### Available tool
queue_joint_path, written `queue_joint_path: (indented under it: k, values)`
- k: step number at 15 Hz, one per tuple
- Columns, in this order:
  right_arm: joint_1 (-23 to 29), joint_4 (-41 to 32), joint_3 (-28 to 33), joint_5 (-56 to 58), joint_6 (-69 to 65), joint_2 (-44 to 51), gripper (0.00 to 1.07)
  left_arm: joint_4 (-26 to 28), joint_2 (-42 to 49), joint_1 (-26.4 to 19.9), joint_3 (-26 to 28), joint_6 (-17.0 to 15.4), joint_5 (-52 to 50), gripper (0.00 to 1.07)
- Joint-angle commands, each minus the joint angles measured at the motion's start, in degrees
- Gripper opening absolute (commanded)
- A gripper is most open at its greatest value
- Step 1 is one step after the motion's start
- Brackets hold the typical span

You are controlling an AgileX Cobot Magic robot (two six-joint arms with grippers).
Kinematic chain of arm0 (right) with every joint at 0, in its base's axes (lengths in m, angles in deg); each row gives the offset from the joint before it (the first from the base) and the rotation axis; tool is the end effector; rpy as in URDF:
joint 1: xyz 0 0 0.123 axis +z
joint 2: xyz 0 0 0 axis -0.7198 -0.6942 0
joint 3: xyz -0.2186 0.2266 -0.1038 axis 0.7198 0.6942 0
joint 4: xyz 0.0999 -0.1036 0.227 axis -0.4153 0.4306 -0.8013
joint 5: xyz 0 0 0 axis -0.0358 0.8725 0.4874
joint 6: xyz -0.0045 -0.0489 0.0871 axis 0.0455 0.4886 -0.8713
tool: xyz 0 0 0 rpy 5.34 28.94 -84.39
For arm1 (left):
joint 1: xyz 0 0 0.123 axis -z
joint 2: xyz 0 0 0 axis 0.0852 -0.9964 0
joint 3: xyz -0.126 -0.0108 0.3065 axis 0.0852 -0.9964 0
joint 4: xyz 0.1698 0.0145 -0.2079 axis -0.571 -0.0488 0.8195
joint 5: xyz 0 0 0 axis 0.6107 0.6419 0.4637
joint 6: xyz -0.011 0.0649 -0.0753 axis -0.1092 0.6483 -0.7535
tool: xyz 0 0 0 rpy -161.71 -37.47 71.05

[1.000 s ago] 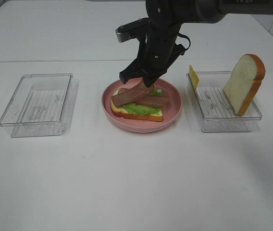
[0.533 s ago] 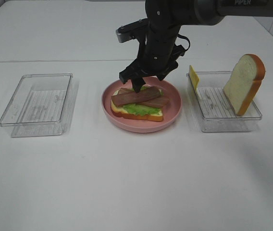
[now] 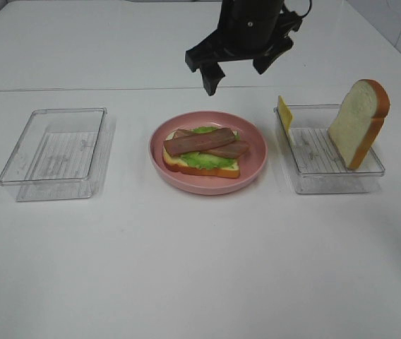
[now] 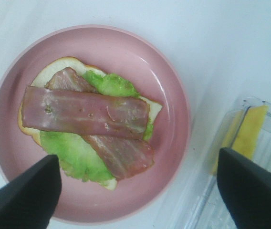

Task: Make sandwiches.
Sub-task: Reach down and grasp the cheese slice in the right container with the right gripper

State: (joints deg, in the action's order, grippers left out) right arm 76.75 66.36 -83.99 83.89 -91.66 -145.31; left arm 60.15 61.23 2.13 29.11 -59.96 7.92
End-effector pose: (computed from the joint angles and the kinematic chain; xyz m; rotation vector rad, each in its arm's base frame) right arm 0.4480 0.2461 0.2815 -0.7002 2.5704 -0.0713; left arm -0.0331 -0.0111 0.2867 0.0863 2.0300 -0.0188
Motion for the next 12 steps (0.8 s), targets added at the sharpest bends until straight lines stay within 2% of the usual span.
queue_joint_path:
  k: [1,4,6,10,12]
  values:
    - [-1.66,0.29,-0.40,4.18,-0.34,4.87,0.86,0.00,0.74,-0.06,-0.11,0.00,-0.29,1.00]
    - [-4.98,-0.46,-0.40,6.47,-0.23,8.42,0.86,0.00,0.74,-0.06,-0.11,0.00,-0.29,1.00]
    - [-9.00,-2.69,-0.40,6.70,0.23,10.14,0.86,0.00,0.74,-0.06,-0.11,0.00,-0.29,1.00]
    - [-14.50,-9.28,-0.40,6.70,2.81,7.39,0.86,0.00,0.74,-0.06,-0.11,0.00,-0.29,1.00]
    - [-15.13,-9.68,-0.40,6.30,3.21,5.21,0.86,0.00,0.74,-0.06,-0.11,0.00,-0.29,1.00]
